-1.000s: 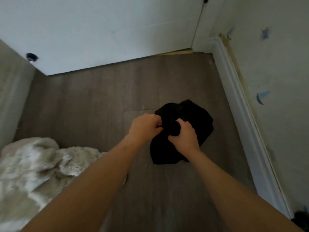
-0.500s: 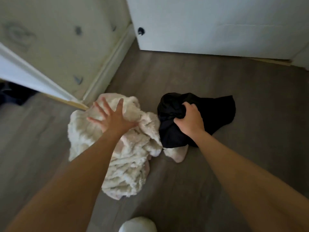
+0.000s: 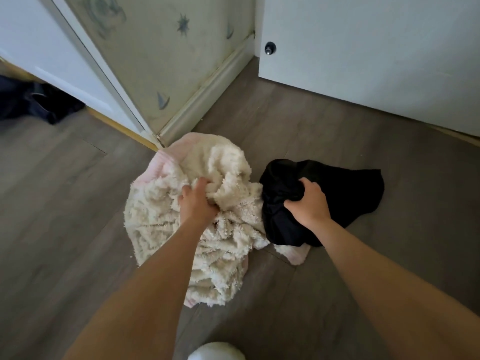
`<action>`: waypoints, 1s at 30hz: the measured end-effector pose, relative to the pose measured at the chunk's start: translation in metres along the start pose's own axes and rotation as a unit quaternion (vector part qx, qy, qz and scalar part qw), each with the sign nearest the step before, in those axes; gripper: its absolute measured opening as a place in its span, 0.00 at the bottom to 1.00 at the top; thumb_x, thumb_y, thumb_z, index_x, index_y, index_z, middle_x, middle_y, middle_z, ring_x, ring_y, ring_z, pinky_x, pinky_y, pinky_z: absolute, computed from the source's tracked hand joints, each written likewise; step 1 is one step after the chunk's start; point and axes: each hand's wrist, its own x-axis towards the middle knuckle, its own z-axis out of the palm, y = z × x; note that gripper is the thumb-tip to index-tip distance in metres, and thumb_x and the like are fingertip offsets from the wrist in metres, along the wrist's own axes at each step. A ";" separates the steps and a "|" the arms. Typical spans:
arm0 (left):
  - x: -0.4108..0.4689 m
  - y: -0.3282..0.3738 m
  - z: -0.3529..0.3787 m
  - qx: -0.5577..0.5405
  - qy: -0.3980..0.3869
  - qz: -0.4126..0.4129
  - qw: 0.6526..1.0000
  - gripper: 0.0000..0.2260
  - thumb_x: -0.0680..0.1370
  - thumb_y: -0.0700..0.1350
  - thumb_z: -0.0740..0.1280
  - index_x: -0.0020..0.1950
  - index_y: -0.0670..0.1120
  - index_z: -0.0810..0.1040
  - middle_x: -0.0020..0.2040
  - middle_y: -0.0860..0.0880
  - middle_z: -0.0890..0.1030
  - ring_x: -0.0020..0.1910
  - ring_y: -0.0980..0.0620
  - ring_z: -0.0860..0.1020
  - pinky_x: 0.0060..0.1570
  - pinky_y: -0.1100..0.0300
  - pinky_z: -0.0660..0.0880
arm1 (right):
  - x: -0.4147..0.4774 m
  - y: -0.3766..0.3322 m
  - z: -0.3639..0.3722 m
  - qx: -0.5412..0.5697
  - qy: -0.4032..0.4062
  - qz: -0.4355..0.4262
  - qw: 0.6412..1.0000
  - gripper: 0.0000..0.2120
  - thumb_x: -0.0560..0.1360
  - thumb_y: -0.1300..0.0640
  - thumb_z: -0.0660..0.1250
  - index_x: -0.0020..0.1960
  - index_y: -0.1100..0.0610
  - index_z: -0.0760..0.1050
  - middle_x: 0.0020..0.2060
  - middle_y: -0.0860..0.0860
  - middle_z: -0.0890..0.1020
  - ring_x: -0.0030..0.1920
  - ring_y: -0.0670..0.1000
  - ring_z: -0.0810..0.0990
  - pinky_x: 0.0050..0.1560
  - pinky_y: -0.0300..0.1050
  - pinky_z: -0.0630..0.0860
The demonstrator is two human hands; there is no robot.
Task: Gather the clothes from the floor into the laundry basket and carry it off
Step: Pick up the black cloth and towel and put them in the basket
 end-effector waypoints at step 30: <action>-0.317 0.090 -0.533 -0.062 0.121 -0.084 0.987 0.24 0.70 0.40 0.68 0.63 0.55 0.66 0.56 0.48 0.65 0.54 0.48 0.63 0.44 0.53 0.67 | -0.301 -0.463 -0.234 -0.023 -0.170 -0.146 0.974 0.11 0.69 0.61 0.71 0.48 0.61 0.73 0.49 0.59 0.78 0.45 0.58 0.78 0.40 0.45 0.72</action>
